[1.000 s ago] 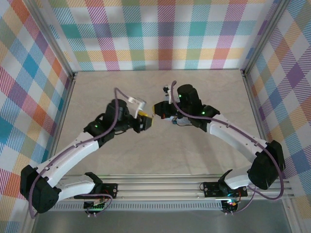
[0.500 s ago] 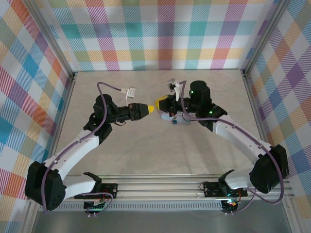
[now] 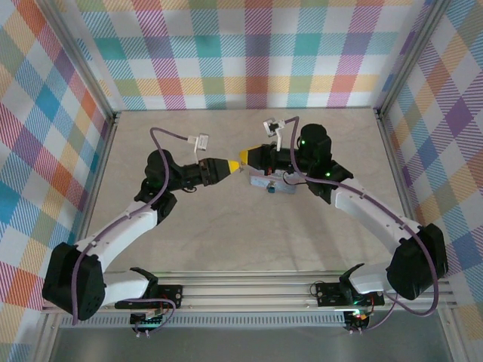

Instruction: Unlock a padlock with a key

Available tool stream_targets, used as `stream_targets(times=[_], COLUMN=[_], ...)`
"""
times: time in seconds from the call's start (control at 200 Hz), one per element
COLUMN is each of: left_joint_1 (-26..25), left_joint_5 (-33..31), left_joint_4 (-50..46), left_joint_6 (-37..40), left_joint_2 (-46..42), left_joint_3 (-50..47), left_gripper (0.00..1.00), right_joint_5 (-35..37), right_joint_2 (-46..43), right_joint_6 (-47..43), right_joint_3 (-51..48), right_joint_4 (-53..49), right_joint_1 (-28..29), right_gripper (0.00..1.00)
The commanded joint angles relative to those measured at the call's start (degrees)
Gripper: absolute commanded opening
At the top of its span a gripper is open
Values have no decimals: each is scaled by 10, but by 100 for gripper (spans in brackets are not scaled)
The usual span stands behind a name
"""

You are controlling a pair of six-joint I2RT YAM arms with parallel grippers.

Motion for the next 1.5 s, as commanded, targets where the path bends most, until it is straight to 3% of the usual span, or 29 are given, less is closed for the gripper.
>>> stream_targets(times=[0.0, 0.685, 1.175, 1.495], left_joint_1=[8, -4, -9, -11], left_joint_5=[-1, 0, 5, 6], left_joint_4=[87, 92, 83, 68], left_joint_6=[-42, -50, -42, -30], left_joint_2=[15, 30, 37, 36], left_joint_3=[-5, -2, 4, 2], left_gripper=[30, 30, 23, 13], right_joint_5=[-12, -6, -5, 2], right_joint_2=[3, 20, 40, 41], right_joint_6=[42, 69, 73, 72], right_joint_3=[-11, -11, 3, 1], right_joint_4=[52, 86, 94, 98], right_joint_1=[-1, 3, 6, 6], right_gripper=[0, 0, 0, 0])
